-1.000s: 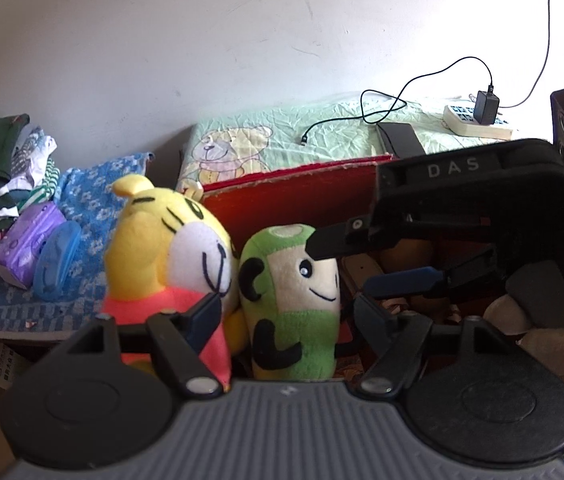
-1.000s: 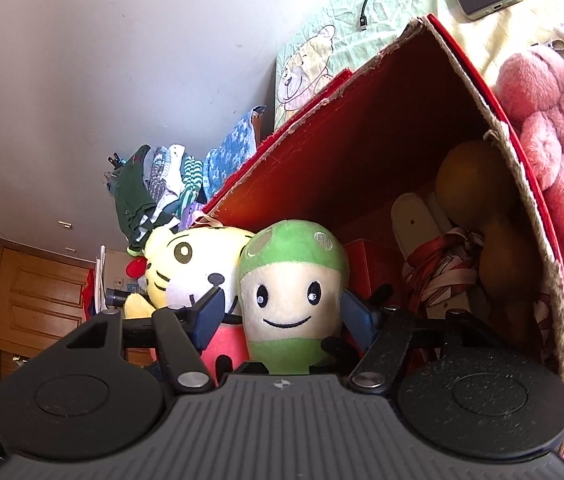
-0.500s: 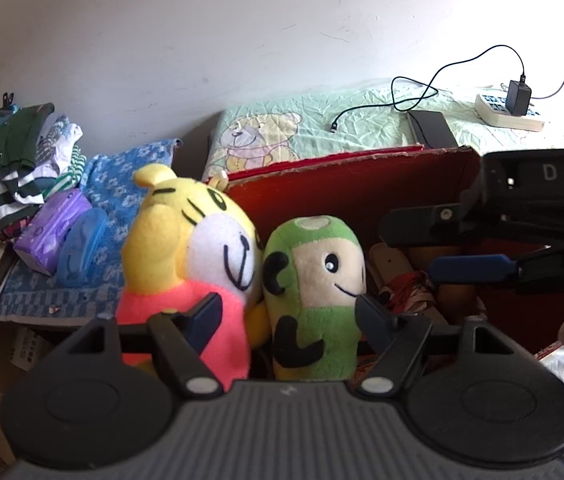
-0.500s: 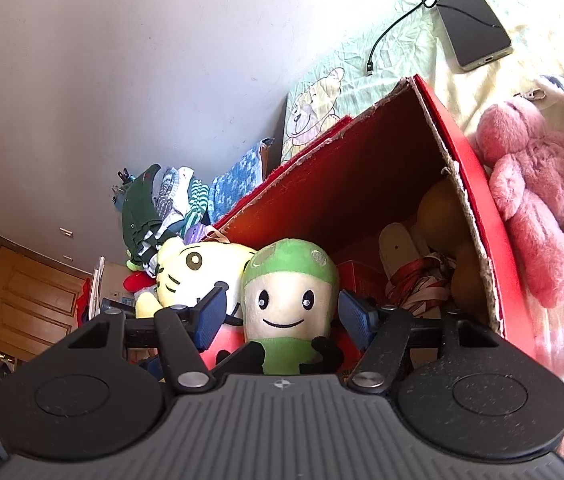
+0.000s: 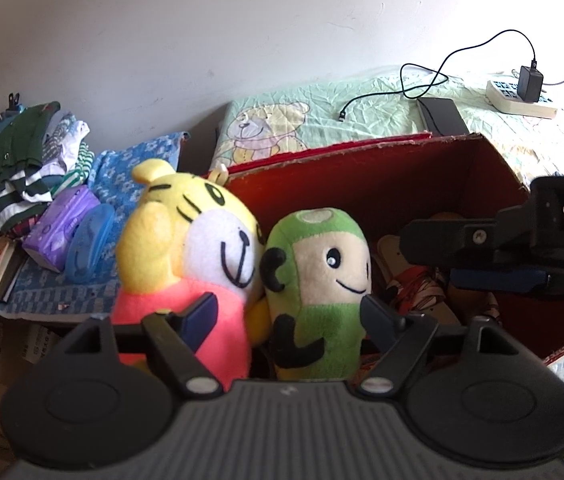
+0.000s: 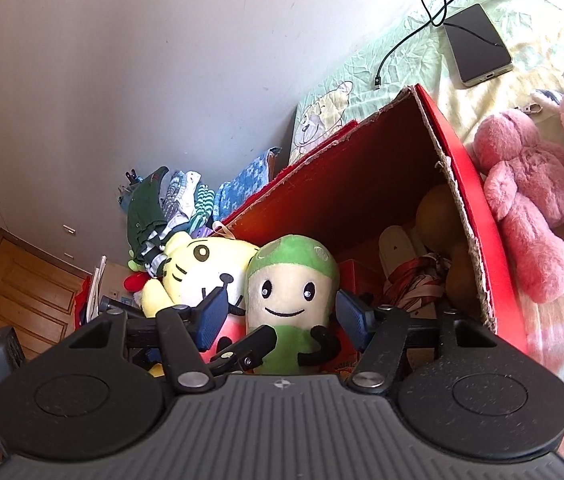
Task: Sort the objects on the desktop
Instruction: 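Lower the green-and-white plush into the box beside the tiger plush, then open the right tool to release the green-and-white plush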
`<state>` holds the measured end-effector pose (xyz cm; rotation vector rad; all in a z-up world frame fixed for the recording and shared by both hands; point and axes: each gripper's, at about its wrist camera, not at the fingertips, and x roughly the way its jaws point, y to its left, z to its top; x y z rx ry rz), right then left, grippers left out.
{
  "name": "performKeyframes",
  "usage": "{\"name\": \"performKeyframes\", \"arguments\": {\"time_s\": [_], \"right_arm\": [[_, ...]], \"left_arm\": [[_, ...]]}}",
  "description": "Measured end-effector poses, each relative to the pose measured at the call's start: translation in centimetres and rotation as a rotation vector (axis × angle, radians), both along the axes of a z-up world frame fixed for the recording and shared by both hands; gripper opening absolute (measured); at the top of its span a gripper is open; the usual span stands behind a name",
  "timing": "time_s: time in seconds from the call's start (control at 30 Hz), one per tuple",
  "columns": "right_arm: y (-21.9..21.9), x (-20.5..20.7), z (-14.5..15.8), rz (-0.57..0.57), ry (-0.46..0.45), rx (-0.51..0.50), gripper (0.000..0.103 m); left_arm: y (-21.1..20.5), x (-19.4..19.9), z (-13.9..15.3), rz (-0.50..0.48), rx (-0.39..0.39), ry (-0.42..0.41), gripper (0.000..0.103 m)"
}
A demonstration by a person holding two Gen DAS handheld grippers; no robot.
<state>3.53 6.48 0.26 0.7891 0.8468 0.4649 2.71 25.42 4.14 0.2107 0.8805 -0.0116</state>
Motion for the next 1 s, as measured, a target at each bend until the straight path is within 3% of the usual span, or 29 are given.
{"name": "performKeyframes", "arguments": {"time_s": [0.13,0.37,0.7,1.0], "right_arm": [[0.2,0.0,0.0,-0.002,-0.005,-0.012,0.063],[0.0,-0.1,-0.1,0.004,-0.009,-0.011,0.053],[0.6,-0.5,0.0,0.027,-0.052,-0.065,0.052],[1.2,-0.6,0.0,0.02,-0.064,-0.121,0.052]], "left_arm": [[0.0,0.1,0.0,0.0,-0.003,0.005,0.082],[0.0,0.2,-0.1,-0.002,-0.013,0.009,0.084],[0.0,0.4,-0.4,-0.015,-0.032,0.02,0.094],[-0.1,0.7,-0.3,-0.005,-0.025,0.054,0.096]]}}
